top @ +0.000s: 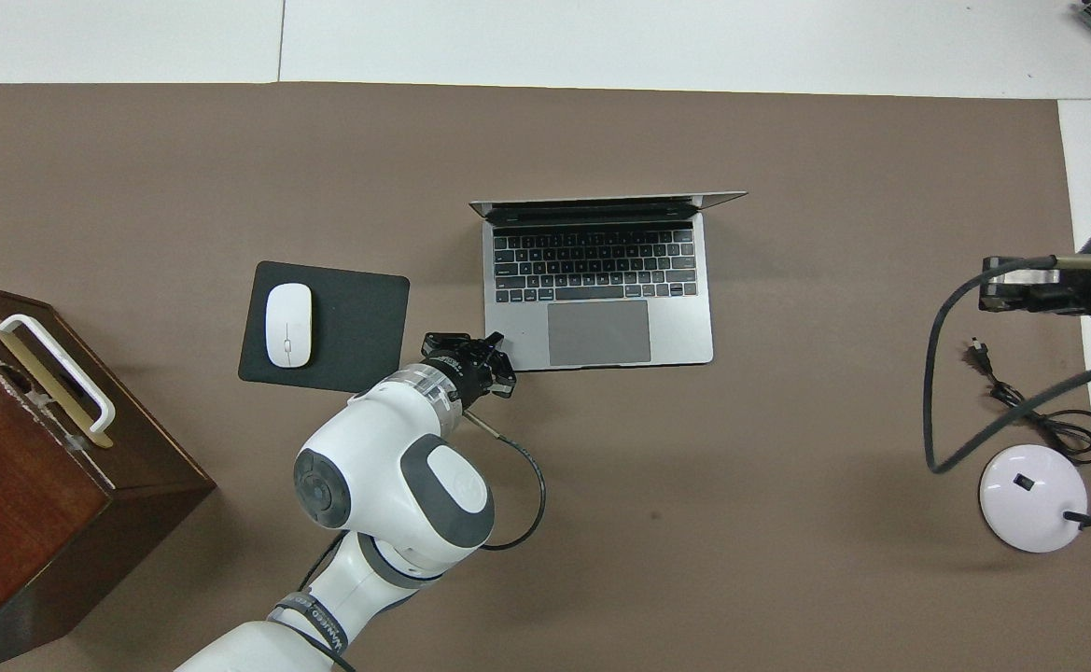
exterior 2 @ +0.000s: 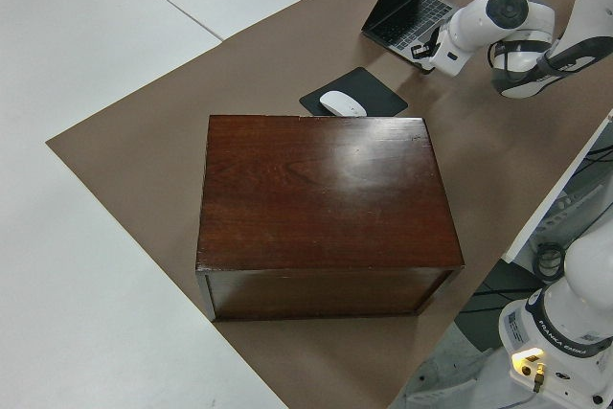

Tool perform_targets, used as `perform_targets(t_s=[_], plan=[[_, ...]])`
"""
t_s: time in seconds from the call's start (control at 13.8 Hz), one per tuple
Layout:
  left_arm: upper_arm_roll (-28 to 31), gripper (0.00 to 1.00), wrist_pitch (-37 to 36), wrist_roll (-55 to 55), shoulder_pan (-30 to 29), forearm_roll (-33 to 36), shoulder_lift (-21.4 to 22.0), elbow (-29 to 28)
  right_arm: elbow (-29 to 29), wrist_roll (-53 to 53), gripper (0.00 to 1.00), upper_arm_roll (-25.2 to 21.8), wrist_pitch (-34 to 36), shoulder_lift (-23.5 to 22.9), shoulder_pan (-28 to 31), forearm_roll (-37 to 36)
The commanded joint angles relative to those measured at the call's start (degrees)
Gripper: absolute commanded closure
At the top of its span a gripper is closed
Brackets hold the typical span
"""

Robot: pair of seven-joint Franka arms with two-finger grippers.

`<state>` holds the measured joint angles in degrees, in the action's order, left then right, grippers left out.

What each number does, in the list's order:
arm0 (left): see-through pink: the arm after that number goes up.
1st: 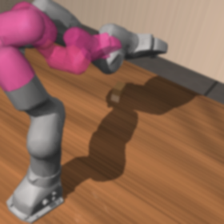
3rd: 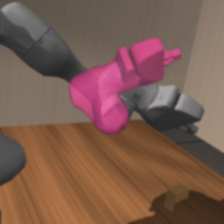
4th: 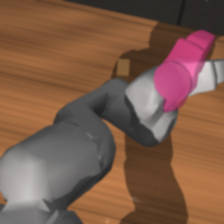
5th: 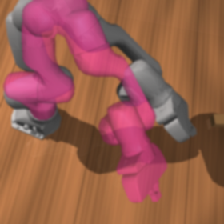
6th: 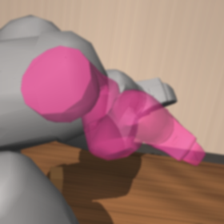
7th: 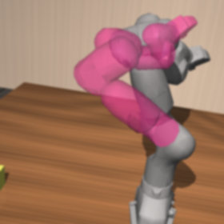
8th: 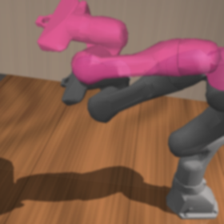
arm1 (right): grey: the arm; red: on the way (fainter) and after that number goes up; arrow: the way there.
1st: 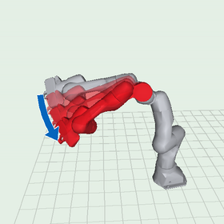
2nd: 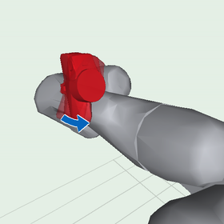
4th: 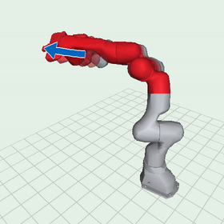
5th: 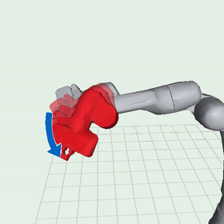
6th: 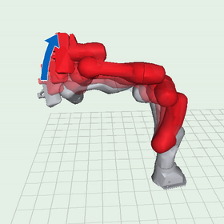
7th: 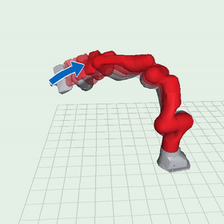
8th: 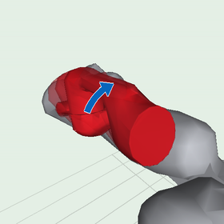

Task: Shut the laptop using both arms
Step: 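Reach the right gripper to the top edge of the laptop screen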

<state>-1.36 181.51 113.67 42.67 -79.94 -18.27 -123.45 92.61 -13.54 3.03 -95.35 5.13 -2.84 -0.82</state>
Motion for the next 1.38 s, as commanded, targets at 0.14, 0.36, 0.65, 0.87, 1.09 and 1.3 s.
perform_targets(t_s=[0.14,0.36,0.65,0.87,1.09,1.3], plan=[[0.7,1.00,3.7,0.2,3.4,-1.1,-3.0,1.6,1.9,-6.7,1.00,0.1,-4.8,-1.3,-2.8,1.4],[0.7,1.00,3.8,0.2,3.6,-1.2,-3.2,1.4,2.7,-9.7,1.00,0.1,-8.1,-2.2,-5.0,1.0],[0.7,1.00,5.0,0.2,4.4,-1.1,-4.2,1.2,2.8,-10.3,1.00,0.1,-12.2,-4.9,-7.0,-0.1],[0.7,1.00,5.5,0.2,5.0,-1.0,-5.0,1.0,2.8,-12.6,1.00,0.1,-15.5,-6.8,-9.1,-1.9],[0.7,1.00,6.2,0.2,5.8,-0.9,-5.3,0.9,2.6,-14.2,1.00,0.1,-17.9,-8.6,-10.8,-3.7],[0.7,1.00,6.5,0.2,5.8,-0.9,-5.6,0.8,1.7,-16.8,1.00,0.1,-19.8,-10.7,-12.6,-4.9]])
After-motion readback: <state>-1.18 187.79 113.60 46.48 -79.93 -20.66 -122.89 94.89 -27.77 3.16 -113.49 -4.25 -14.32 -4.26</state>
